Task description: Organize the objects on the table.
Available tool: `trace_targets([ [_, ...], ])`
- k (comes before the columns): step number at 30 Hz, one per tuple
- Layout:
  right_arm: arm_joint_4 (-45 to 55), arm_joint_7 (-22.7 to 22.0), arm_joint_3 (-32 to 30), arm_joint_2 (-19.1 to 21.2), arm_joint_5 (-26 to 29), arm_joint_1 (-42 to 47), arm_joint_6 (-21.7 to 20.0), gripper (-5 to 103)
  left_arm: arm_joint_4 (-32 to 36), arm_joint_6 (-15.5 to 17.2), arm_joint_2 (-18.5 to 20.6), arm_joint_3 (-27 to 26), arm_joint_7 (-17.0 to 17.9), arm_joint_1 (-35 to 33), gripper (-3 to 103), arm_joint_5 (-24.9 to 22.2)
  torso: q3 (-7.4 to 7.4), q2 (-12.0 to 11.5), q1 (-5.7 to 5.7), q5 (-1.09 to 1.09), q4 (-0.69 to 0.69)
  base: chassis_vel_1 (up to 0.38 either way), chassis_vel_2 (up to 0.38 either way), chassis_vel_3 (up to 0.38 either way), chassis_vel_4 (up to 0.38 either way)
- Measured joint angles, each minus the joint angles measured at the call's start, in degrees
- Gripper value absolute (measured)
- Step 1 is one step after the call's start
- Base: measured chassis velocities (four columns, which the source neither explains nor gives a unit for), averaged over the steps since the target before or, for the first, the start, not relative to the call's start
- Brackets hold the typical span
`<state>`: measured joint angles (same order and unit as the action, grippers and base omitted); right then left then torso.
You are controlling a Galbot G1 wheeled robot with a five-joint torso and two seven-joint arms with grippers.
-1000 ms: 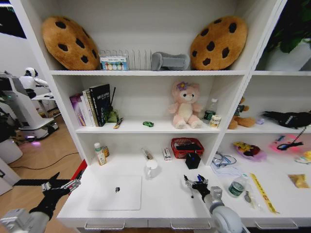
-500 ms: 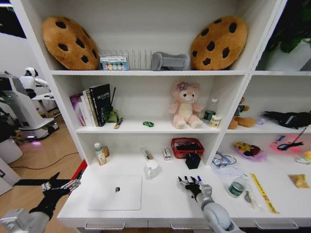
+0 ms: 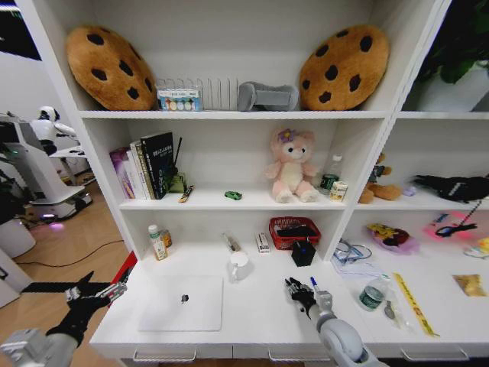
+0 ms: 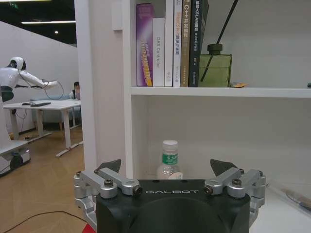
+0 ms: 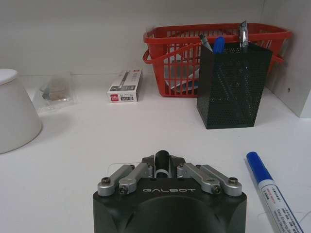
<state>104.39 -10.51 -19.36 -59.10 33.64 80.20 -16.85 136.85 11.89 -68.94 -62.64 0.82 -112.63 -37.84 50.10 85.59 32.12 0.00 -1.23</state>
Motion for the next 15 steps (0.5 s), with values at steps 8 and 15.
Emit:
trace_targets([
  [8, 0.0, 1.3, -0.8, 0.6, 0.1, -0.1, 0.5, 12, 0.0, 0.0, 0.0, 0.0, 0.0, 0.0, 100, 0.0, 0.00, 0.0, 0.00, 0.00, 0.00, 0.000, 0.000, 0.000, 0.000],
  [15, 2.2, 5.7, -3.8, 1.6, -1.4, 0.4, 7.1, 12, 0.0, 0.0, 0.0, 0.0, 0.0, 0.0, 100, 0.0, 0.00, 0.0, 0.00, 0.01, 0.00, 0.000, 0.000, 0.000, 0.000],
])
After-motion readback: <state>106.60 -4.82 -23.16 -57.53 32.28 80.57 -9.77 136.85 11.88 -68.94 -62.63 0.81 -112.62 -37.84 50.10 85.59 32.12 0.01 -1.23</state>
